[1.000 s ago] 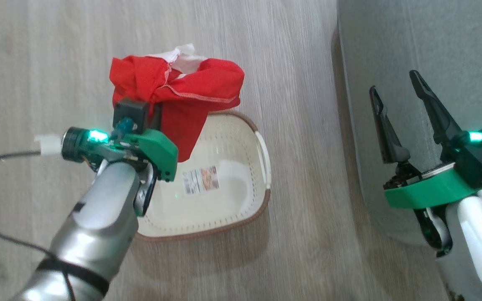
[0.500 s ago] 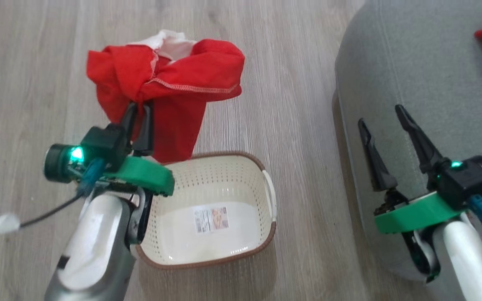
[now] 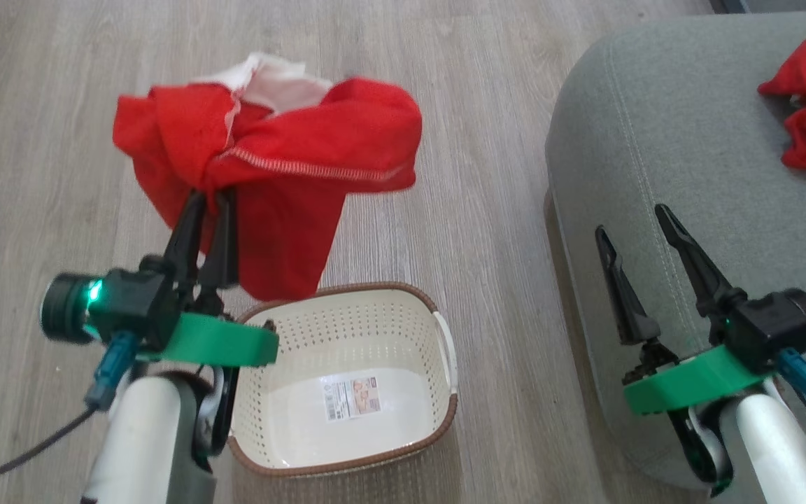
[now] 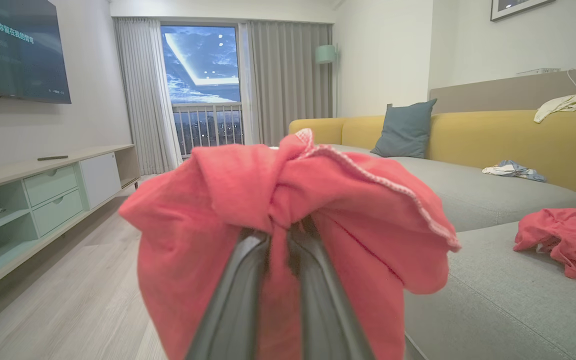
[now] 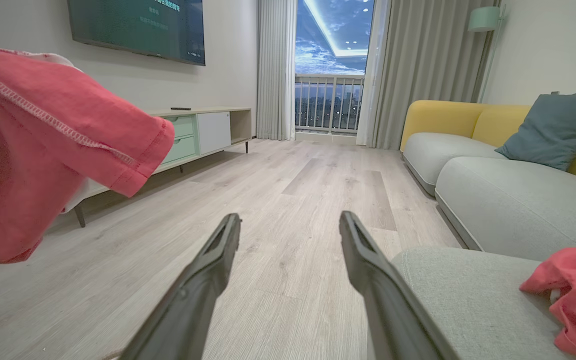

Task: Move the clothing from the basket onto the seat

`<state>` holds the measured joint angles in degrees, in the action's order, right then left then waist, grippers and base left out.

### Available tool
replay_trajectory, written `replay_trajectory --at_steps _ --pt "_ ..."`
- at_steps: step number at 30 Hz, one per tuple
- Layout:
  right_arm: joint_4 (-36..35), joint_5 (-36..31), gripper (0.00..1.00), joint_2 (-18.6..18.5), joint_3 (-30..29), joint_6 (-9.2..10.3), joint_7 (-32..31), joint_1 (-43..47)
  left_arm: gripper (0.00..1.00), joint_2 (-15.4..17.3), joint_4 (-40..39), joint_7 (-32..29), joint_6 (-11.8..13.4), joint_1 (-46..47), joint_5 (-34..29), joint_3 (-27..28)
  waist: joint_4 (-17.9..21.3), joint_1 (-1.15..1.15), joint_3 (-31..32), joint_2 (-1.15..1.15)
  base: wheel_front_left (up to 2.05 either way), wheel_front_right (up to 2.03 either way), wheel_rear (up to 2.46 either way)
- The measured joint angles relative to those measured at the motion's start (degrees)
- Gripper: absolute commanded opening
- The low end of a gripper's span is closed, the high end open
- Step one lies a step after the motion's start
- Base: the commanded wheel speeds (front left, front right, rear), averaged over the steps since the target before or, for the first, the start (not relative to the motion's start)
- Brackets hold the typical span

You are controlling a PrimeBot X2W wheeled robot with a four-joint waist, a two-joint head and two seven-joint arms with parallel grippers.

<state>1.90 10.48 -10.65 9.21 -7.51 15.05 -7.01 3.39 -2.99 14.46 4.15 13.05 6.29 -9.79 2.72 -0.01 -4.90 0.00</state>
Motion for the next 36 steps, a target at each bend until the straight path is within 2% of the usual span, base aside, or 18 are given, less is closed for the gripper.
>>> replay_trajectory --at_steps 8,18,27,36 --pt "0.14 -0.41 1.0 0.78 -0.34 0.0 0.0 1.39 0.0 -0.38 2.71 -0.01 -1.99 -3.72 0.03 0.02 -0.4 0.0 0.93 0.0 0.0 0.0 0.0" --pt "-1.16 -0.38 1.0 0.05 1.65 0.0 0.0 1.49 0.0 -0.49 2.77 -0.01 -2.02 -3.85 0.04 -0.48 -0.36 0.0 1.54 0.0 0.0 0.0 0.0" --pt "-5.38 1.36 1.0 -5.77 10.58 0.0 0.0 0.64 0.0 -0.51 2.56 -0.01 -5.09 -3.66 -2.92 -2.71 -0.48 0.0 1.35 0.0 0.0 0.0 0.0" --pt "-6.24 1.44 1.0 -10.27 20.23 0.0 0.0 -5.04 0.0 0.88 5.95 -0.01 -8.65 -0.99 -8.46 -11.62 -1.08 0.01 0.83 0.0 0.0 0.0 0.0"
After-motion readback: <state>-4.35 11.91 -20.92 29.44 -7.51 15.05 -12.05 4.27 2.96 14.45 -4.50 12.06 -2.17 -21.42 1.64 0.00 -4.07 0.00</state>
